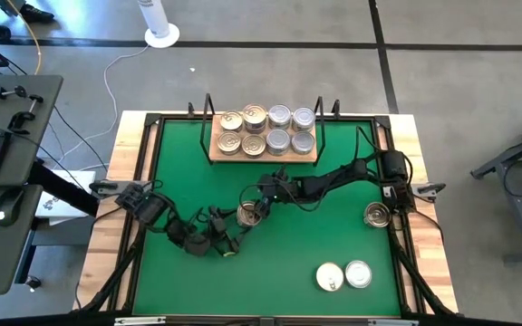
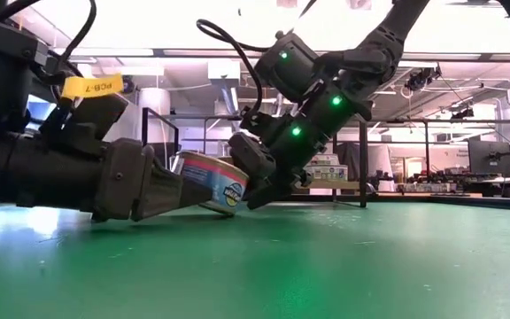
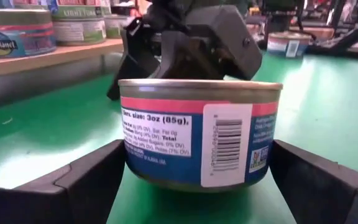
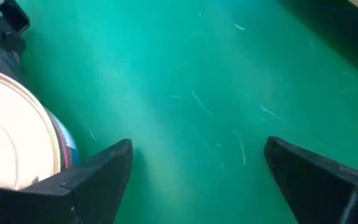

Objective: Stack canned seafood by type on shelf
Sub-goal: Stack the blue/pink tuna can on top of the other blue/pink tuna can on the shelf

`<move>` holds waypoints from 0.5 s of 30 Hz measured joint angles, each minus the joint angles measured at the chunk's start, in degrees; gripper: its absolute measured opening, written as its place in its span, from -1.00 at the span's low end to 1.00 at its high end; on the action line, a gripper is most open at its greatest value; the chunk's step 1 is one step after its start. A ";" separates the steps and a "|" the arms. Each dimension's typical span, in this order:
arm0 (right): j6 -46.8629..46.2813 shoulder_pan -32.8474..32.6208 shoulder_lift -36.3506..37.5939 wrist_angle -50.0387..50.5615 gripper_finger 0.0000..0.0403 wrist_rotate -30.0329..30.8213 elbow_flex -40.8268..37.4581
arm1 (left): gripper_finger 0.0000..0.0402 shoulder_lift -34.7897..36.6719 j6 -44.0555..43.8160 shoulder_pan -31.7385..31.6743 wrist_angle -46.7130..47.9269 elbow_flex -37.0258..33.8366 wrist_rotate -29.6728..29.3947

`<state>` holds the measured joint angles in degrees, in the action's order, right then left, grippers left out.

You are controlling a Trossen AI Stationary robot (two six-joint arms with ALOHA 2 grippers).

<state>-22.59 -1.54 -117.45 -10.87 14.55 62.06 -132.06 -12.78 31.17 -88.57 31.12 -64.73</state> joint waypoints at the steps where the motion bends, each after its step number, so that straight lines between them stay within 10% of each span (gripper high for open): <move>1: -0.15 0.00 0.00 0.13 0.82 0.00 0.02 | 0.83 -0.53 0.36 -0.12 -1.06 0.12 -0.14; 15: -1.42 -0.11 0.00 0.78 0.82 -0.24 0.15 | 0.83 9.28 -10.82 2.59 7.85 -8.10 1.02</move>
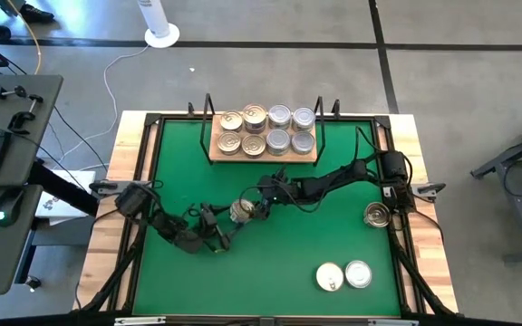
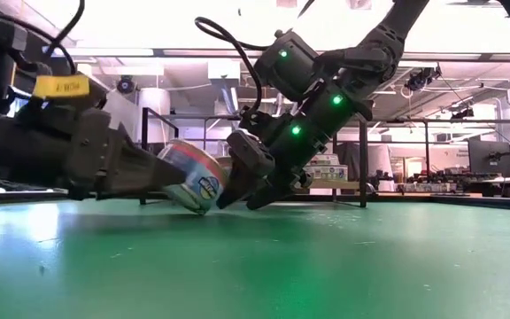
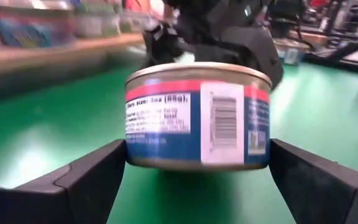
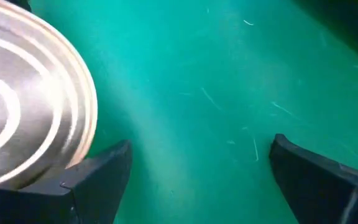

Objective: Stack canned seafood by type on shelf
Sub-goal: Stack the blue/pink tuna can on top of the other blue/pink tuna can on the shelf

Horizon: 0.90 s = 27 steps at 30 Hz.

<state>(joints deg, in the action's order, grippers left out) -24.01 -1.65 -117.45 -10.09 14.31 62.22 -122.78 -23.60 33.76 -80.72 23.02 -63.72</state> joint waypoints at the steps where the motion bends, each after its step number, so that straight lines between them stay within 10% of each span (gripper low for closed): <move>1: -0.02 0.00 0.00 -0.02 0.82 0.00 0.00 | 0.83 1.07 -2.52 -0.05 2.28 -0.46 1.56; 13: 0.07 0.02 0.00 -0.20 0.82 -0.52 -0.02 | 0.83 11.00 -9.57 -0.47 29.01 0.49 12.68; 27: 0.63 0.09 0.00 -0.46 0.82 -0.83 -0.11 | 0.83 13.98 -11.21 -4.10 30.50 0.89 16.52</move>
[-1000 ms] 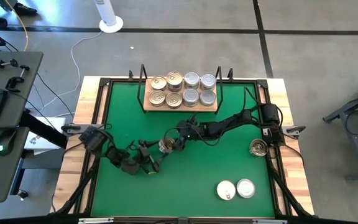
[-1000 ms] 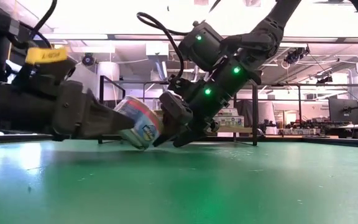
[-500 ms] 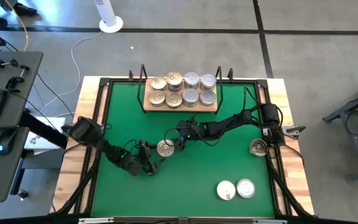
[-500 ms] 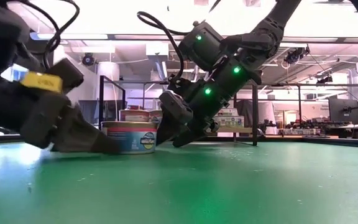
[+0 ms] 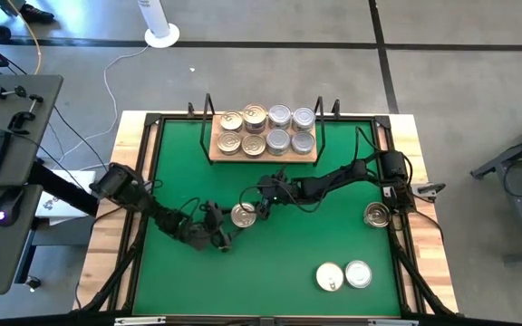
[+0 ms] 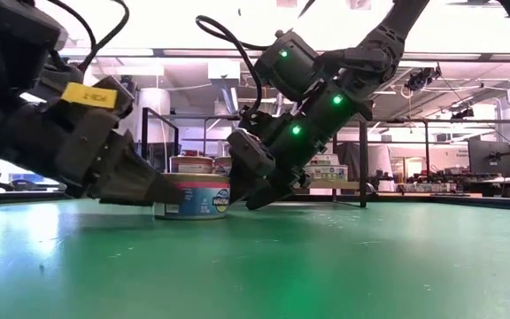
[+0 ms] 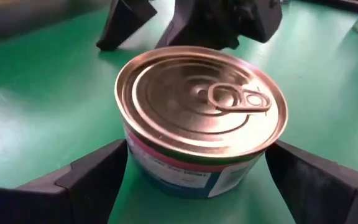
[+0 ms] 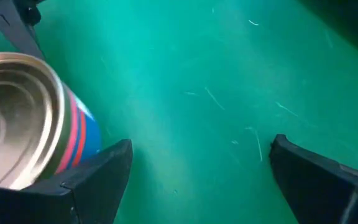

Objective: Stack canned seafood by type on shelf
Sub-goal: Stack the blue/pink tuna can on top of the other blue/pink tuna can on the shelf

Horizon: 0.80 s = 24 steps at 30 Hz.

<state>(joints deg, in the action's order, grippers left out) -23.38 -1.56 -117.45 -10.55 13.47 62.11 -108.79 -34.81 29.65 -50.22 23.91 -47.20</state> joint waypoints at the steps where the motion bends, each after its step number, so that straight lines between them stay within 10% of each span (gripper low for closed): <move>1: 0.02 0.00 0.00 0.00 0.82 -0.01 0.00 | 0.83 -0.04 1.04 -0.21 0.03 0.26 -0.38; 24: 2.91 -0.37 3.43 4.00 0.82 3.36 -0.20 | 0.83 -5.97 8.48 -1.70 -0.63 6.57 -5.14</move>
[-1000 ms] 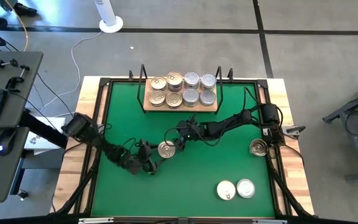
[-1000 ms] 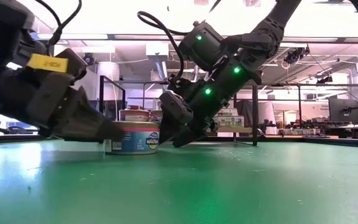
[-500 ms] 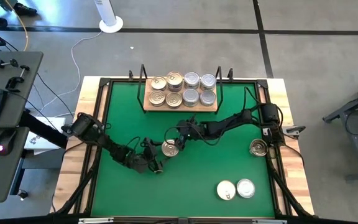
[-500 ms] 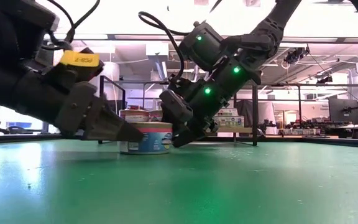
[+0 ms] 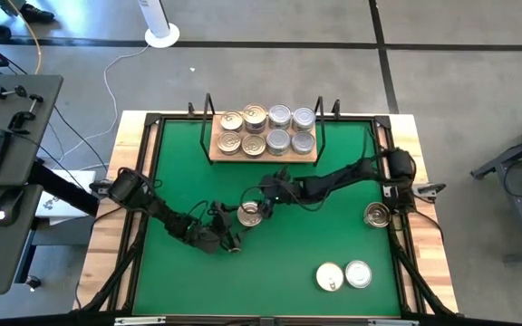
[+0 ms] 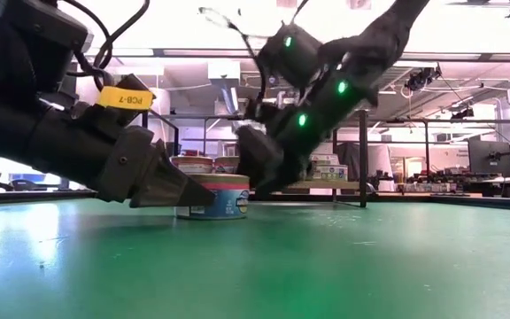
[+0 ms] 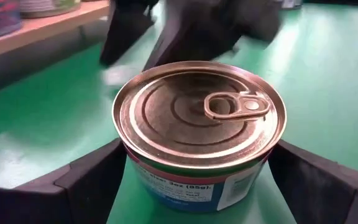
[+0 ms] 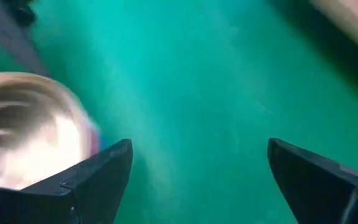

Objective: Stack canned seafood by type on shelf
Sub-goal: Stack the blue/pink tuna can on top of the other blue/pink tuna can on the shelf

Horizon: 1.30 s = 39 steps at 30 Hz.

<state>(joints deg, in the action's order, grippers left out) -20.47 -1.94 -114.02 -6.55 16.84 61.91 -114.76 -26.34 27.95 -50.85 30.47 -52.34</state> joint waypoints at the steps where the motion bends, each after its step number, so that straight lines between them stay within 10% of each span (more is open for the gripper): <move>1: 0.06 -0.15 1.20 1.05 0.82 0.68 0.00 | 0.83 0.00 -0.14 0.06 0.18 -0.02 -0.39; 39: -3.26 -1.07 -0.77 0.79 0.82 -0.10 0.15 | 0.83 -0.09 -3.13 -3.04 -2.28 0.11 10.09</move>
<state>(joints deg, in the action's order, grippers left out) -23.73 -3.01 -114.79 -5.76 16.73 62.06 -114.85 -29.47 24.91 -53.12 30.59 -42.25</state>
